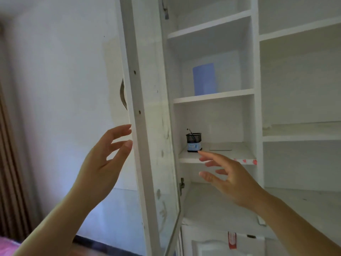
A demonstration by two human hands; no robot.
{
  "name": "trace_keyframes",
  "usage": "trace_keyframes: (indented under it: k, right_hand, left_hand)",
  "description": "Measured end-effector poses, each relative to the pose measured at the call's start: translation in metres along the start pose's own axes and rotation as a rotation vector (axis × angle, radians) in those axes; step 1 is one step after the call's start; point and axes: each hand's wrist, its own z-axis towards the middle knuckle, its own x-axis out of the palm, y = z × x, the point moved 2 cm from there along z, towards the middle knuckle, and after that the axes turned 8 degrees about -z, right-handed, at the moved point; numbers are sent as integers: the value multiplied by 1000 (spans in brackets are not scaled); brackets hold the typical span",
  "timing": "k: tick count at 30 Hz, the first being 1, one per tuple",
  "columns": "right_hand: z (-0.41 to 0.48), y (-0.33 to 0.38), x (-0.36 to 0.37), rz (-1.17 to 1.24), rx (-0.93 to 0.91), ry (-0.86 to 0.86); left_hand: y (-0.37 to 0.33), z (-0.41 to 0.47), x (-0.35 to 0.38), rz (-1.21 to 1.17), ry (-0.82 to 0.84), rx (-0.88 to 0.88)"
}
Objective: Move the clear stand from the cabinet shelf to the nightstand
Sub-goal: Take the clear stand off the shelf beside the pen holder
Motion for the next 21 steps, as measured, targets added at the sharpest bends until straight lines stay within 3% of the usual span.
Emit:
trace_keyframes:
  k: [12,21]
  right_hand:
    - [-61,-75,-65,-8,85,0]
    - [-62,-142,-94,-77,176,-46]
  left_hand:
    - [-19,-31,137,51,166,-55]
    - [32,1,236,66,355,-68]
